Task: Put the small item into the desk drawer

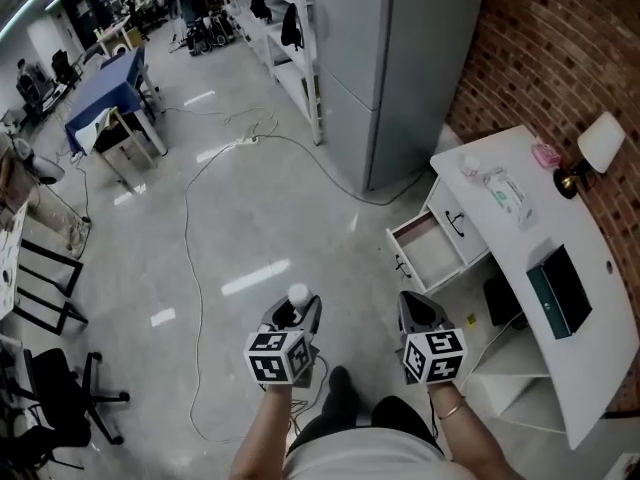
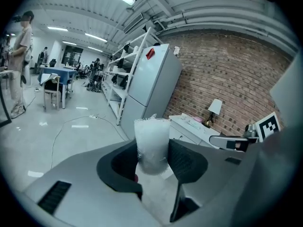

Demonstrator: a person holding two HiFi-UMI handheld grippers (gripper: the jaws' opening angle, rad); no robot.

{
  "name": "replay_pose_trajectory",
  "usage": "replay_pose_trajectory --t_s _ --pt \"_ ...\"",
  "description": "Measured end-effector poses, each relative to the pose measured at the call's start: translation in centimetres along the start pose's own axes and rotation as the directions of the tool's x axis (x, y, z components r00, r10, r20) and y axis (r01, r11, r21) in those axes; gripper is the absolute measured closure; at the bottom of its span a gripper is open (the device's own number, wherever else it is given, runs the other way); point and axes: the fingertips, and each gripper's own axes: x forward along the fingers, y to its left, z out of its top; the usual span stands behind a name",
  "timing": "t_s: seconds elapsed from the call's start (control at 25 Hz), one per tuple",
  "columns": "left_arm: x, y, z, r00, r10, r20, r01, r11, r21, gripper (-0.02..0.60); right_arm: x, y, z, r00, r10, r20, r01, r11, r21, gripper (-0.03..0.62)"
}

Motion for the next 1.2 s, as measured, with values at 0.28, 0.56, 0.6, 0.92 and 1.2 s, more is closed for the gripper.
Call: replay_pose_trajectory --t_s 0.28,0.56,0.6,0.92,1.2 --pt "3.5 -0.6 -0.5 0.995 -0.077 -0.066 0.078 0.997 0.017 0.387 -0.6 -2.9 -1.0 0.992 -0.123 -0.02 0.124 0.991 0.049 0.586" --pt "7.3 -4.2 -0.3 0.985 -0.134 -0.111 0.141 0.988 0.057 0.387 -2.0 -8.2 -1.3 0.977 -0.215 -0.015 0.215 0.971 0.106 0.586" --pt "7.9 -4.9 -0.1 0.983 -0.142 -0.116 0.15 0.986 0.067 0.387 -2.3 -9.1 -1.2 0.974 -0.226 -0.011 0.225 0.968 0.112 0.586" --pt "12.3 -11.7 0.9 0.968 -0.202 -0.146 0.222 0.964 0.144 0.387 -5.5 -15.9 -0.8 0.945 -0.325 0.021 0.316 0.931 0.18 0.586" --pt "15.5 -18.5 0.7 0.951 -0.255 -0.174 0.289 0.933 0.213 0.387 -8.9 -21.8 -1.6 0.919 -0.393 0.04 0.373 0.896 0.239 0.586"
